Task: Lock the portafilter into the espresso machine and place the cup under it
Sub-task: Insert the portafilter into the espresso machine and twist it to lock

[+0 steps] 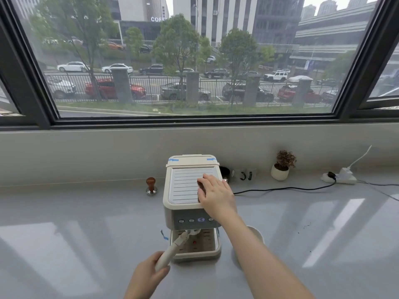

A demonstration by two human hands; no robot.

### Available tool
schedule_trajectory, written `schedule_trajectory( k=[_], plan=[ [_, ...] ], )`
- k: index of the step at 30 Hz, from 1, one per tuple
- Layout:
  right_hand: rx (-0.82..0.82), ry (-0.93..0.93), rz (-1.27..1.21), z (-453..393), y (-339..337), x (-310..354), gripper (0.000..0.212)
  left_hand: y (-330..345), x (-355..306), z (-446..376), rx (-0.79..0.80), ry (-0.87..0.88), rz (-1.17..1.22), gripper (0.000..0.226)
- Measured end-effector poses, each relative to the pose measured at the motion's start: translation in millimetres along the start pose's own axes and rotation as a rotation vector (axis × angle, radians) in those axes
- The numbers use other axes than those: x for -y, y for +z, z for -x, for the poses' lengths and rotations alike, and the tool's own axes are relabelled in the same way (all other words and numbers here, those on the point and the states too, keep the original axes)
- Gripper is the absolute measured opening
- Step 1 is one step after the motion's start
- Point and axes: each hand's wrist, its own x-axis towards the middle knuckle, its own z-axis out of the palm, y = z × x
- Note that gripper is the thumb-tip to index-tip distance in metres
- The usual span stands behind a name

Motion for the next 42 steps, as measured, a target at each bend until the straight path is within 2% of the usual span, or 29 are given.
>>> schedule_trajectory(
  k=[7, 13, 17, 32, 37, 42],
  plan=[
    [-0.014, -0.002, -0.006, -1, 1, -1, 0.039, -9, -19, -29, 0.083, 0.082, -0.035, 0.023],
    [0.0, 0.0, 0.001, 0, 0, -1, 0.042, -20, -14, -39, 0.137, 0.049, 0.031, 0.024],
    [-0.005, -0.001, -0.009, -1, -1, 0, 0.041, -34, -5, -43, 0.134, 0.003, 0.11, 0.023],
    [-0.033, -0.007, 0.002, -2, 4, -1, 0.04, -43, -3, -50, 0.139, 0.016, 0.182, 0.024],
    [-0.042, -0.013, 0.007, -1, 3, -3, 0.041, -48, -4, -55, 0.203, 0.005, 0.23, 0.024],
    [-0.035, -0.011, 0.006, -2, 3, -1, 0.04, -34, 0, -44, 0.132, -0.016, 0.325, 0.024]
  ],
)
